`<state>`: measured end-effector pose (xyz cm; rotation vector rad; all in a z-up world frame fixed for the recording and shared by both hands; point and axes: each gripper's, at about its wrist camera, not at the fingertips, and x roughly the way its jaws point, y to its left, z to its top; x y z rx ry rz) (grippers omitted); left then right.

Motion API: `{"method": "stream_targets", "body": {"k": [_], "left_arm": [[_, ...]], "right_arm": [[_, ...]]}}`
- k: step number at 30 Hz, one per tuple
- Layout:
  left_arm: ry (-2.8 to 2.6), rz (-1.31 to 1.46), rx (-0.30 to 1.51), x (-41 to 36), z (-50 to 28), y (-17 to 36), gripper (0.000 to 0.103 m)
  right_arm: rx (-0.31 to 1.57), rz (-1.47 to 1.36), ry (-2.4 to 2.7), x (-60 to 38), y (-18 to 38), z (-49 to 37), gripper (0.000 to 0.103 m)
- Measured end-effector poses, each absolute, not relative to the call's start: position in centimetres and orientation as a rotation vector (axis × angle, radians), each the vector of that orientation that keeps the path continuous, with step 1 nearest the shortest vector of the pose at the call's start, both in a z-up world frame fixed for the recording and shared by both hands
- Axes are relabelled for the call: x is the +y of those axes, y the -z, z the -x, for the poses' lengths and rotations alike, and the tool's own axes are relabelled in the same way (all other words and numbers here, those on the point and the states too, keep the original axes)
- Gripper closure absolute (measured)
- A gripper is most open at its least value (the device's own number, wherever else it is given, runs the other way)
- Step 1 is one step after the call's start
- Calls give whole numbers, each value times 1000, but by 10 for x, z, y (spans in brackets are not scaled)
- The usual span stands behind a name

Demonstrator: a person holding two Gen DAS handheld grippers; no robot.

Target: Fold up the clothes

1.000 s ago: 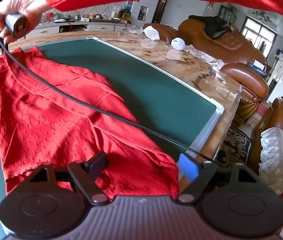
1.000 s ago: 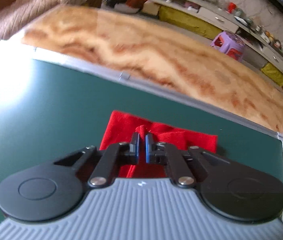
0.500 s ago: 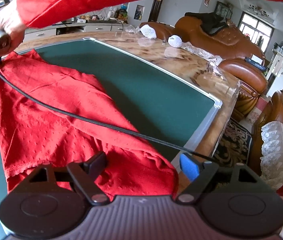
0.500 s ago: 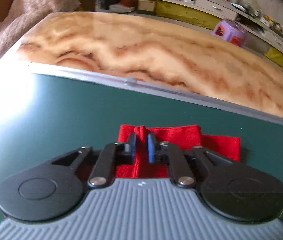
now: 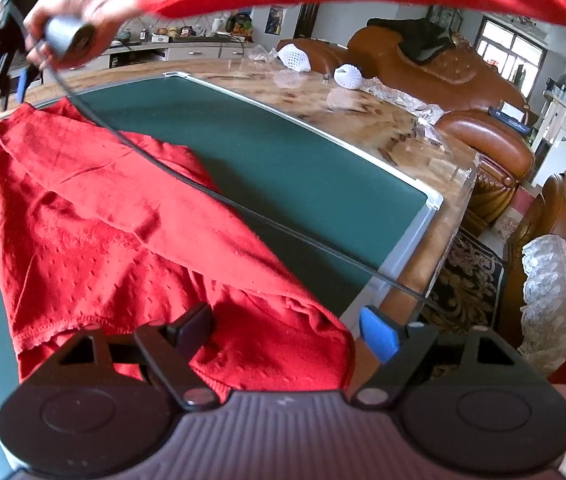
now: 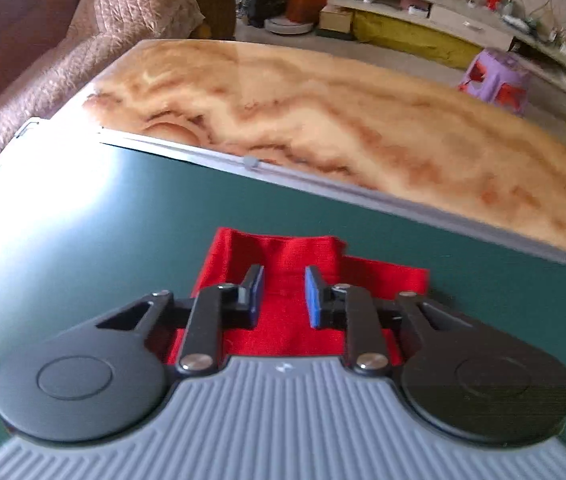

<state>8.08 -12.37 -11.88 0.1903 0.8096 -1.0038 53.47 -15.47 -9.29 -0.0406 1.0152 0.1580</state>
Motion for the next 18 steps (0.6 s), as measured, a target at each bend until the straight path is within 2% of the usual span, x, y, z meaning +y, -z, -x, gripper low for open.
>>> {"method": "stream_targets", "body": {"k": [6, 13, 18], "left_arm": [[1001, -192, 821, -124, -81, 118, 17], [991, -224, 832, -129, -80, 117, 16], [977, -260, 836, -134, -77, 117, 15]], "right_arm": [[973, 57, -166, -133, 124, -553, 78], [958, -10, -143, -167, 100, -541, 77], [1013, 19, -167, -181, 117, -540, 78]]}}
